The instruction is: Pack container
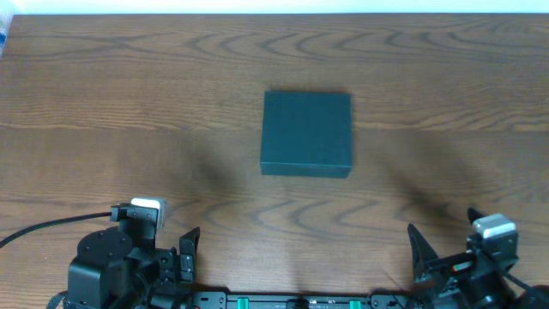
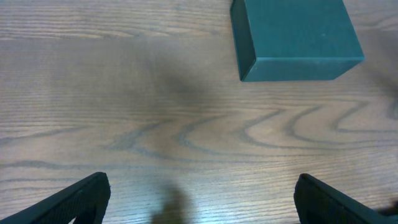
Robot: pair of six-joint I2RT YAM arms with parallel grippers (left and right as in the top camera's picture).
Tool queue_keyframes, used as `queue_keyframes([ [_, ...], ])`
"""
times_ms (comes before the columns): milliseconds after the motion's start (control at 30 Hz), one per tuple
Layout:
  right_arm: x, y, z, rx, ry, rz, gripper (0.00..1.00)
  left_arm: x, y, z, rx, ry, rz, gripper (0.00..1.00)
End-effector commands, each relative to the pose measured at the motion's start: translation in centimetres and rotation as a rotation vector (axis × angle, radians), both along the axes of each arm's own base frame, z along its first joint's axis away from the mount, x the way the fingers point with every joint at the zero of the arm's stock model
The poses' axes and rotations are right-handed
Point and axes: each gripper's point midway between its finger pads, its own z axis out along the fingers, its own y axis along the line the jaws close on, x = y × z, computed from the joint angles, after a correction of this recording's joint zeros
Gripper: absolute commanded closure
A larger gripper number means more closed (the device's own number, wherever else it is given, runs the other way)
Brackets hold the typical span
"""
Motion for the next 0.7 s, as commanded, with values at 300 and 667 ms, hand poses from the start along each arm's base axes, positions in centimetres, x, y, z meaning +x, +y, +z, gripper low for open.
queue_keyframes([
  [300, 2.9, -1.2, -11.5, -0.021, 0.138, -0.1, 0.01, -0.1, 0.1, -0.2, 0.0, 0.009, 0.008, 0.05],
  [667, 1.2, -1.4, -18.4, -0.059, 0.364, -0.1, 0.01, -0.1, 0.1, -0.2, 0.0, 0.009, 0.008, 0.05],
])
